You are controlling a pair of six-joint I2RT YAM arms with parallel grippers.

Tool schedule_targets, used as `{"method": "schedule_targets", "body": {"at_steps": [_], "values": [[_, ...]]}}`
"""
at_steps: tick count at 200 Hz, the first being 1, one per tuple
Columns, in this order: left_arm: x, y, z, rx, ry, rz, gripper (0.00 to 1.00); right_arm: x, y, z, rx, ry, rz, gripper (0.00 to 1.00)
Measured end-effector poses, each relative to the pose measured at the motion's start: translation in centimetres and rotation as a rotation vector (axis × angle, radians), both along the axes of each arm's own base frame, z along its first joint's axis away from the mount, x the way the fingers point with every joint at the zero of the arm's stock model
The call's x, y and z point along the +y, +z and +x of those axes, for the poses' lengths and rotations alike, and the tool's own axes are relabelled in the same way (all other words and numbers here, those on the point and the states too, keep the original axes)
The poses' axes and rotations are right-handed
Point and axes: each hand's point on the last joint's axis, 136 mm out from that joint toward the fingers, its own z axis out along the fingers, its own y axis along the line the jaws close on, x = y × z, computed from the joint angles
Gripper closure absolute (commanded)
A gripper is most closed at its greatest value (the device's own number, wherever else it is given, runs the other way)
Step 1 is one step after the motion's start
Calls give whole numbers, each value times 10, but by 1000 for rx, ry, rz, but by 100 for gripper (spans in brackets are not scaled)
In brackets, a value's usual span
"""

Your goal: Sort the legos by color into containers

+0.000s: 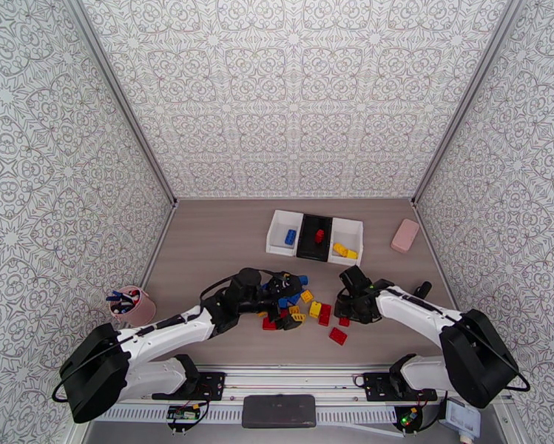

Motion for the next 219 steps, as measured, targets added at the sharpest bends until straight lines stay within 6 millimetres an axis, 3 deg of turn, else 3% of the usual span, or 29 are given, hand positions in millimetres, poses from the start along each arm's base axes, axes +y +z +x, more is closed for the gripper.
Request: {"method": "schedule_targets", "body": {"at_steps": [34, 69, 93, 157, 219], "values": [[-1, 0, -2, -8, -16, -2, 0, 0, 2, 1, -5, -3, -5, 68], [-1, -1, -5, -21, -32, -4, 0, 0, 7, 5, -21, -2, -4, 71], [-1, -1, -4, -28, -29, -11, 0, 5, 23, 18, -73, 28, 5, 71], [9, 3, 19, -39, 70, -29, 0, 41, 103, 103, -346, 156, 17, 71], [15, 17, 46, -17, 229, -103, 0, 68, 122, 189, -490, 185, -54, 71]]}}
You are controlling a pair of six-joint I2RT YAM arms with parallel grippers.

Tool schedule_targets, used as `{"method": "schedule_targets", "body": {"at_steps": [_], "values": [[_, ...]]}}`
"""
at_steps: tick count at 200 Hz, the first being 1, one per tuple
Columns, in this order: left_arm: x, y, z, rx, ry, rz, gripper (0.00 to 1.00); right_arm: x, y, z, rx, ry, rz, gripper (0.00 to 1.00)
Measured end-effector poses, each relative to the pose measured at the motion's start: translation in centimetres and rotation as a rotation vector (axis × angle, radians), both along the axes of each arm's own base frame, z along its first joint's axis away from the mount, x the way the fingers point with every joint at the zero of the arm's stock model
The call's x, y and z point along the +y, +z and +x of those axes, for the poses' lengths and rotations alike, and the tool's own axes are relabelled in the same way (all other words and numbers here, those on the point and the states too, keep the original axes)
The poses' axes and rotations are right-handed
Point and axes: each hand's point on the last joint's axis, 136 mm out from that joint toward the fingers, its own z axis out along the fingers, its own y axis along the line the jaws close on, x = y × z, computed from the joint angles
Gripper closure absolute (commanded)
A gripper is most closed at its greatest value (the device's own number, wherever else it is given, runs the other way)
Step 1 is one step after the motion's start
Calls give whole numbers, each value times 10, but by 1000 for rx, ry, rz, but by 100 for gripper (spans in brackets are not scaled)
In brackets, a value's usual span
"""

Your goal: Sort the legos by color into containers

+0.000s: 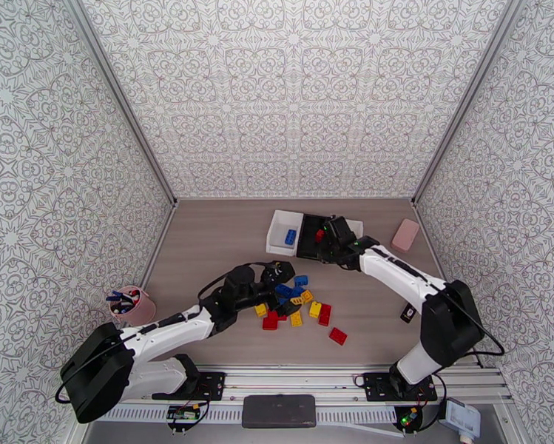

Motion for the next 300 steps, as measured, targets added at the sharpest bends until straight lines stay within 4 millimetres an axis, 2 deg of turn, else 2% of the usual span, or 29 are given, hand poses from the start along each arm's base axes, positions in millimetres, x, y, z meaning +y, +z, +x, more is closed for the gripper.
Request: {"method": "schedule_targets", "body": {"at_steps": [38, 73, 109, 135, 158, 197, 217, 237, 254, 281, 300], "values": [[6, 2, 12, 18, 90, -23, 0, 11, -2, 52, -55, -22, -13, 71], [9, 5, 18, 24, 133, -39, 0, 18, -21, 85, -56, -38, -15, 69], [10, 5, 21, 23, 148, -40, 0, 19, -32, 95, -48, -30, -35, 47], [12, 4, 22, 19, 159, -32, 0, 20, -21, 96, -79, -17, -24, 34], [13, 3, 24, 9, 169, -21, 0, 18, -3, 80, -120, 23, 3, 26], [9, -2, 13, -4, 84, 10, 0, 8, 44, 39, -213, 82, 69, 22], [10, -6, 7, 12, 35, 28, 0, 3, 57, 23, -230, 86, 92, 21], [16, -8, 4, 29, 16, 40, 0, 0, 55, 8, -206, 79, 103, 18], [23, -8, -2, 39, 8, 62, 0, 2, 44, -5, -166, 79, 105, 16], [37, 1, -15, 50, 7, 78, 0, 16, 24, -26, -88, 96, 97, 14], [52, 9, -16, 51, 36, 76, 0, 31, 12, -37, -54, 114, 83, 13]]}}
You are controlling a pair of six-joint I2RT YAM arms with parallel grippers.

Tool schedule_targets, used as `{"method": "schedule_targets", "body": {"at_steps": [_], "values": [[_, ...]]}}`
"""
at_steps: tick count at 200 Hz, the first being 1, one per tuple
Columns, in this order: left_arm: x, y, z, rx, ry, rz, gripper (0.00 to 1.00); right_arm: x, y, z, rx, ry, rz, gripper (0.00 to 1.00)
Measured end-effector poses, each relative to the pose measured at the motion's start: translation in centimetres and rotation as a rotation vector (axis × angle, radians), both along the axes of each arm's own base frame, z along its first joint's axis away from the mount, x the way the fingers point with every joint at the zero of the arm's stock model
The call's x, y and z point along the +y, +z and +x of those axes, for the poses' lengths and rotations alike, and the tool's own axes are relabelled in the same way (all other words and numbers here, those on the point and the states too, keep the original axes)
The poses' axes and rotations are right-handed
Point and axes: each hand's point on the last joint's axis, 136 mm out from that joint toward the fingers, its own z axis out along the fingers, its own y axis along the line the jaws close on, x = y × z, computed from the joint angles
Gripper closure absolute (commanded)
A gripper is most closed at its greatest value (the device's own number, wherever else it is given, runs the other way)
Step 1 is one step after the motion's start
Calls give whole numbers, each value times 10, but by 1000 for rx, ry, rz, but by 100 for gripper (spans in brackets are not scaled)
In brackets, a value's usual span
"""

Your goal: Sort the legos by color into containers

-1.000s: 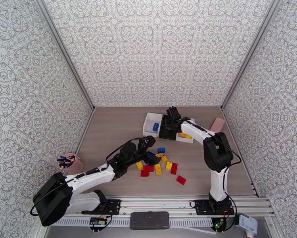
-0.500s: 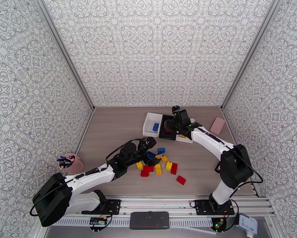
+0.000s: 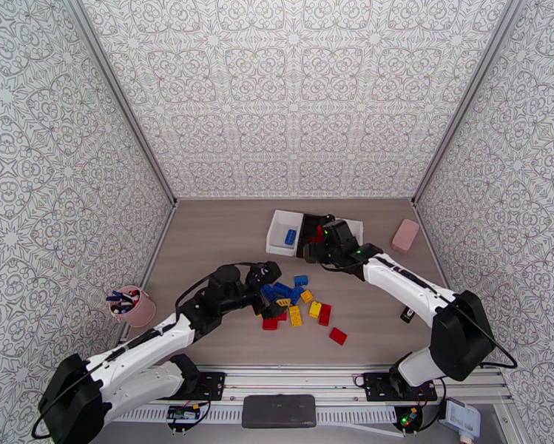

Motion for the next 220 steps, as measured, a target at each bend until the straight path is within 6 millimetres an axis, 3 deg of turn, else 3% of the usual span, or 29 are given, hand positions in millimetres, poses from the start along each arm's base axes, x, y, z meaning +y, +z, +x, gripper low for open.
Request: {"method": "schedule_targets", "body": {"at_steps": [29, 50, 73, 108, 162, 220], "values": [[11, 7, 1, -16, 27, -6, 0, 19, -37, -14, 89, 19, -63, 11], [12, -4, -2, -3, 25, 3, 0, 28, -63, -23, 150, 21, -121, 11], [13, -21, -5, 29, 18, 20, 0, 37, -78, -27, 188, 21, -151, 11], [15, -29, -3, 42, 14, 16, 0, 49, -94, -25, 227, 20, -175, 12], [14, -27, -3, 25, -4, 1, 0, 55, -117, -30, 280, 12, -209, 31], [13, -30, -5, 20, -15, 6, 0, 55, -122, -28, 290, 0, -220, 51]]}}
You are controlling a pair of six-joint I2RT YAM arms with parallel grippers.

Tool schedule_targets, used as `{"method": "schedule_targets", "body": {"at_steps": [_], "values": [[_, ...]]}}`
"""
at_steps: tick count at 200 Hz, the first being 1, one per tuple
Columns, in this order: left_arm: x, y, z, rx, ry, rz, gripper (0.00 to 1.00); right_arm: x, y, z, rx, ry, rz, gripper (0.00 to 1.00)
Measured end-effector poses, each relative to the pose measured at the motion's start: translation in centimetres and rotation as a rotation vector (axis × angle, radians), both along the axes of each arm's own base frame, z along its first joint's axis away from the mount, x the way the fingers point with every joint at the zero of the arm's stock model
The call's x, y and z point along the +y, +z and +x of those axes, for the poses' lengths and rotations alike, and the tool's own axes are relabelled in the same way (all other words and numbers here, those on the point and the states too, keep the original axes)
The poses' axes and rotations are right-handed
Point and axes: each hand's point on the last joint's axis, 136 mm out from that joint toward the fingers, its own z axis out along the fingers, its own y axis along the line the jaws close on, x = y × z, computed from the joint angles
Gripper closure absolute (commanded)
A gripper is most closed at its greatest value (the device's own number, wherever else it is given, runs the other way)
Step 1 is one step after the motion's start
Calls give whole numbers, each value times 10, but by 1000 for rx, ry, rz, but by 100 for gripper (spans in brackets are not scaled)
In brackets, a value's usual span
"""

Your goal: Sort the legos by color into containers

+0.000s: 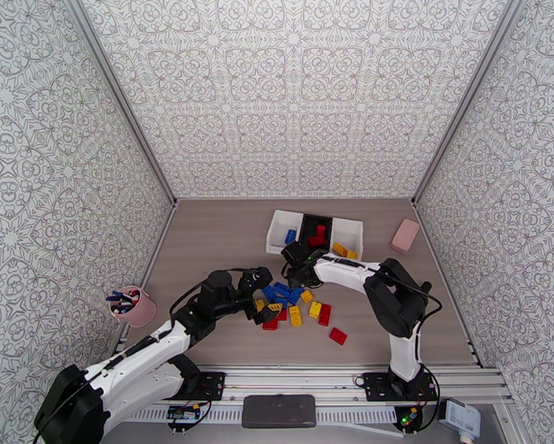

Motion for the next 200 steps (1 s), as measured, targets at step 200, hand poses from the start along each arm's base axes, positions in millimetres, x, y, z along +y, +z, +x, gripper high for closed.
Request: {"method": "schedule_targets", "body": {"at_steps": [200], "values": [[35, 12, 49, 62, 402, -146, 0, 38, 113, 116, -347, 20, 129, 53]]}}
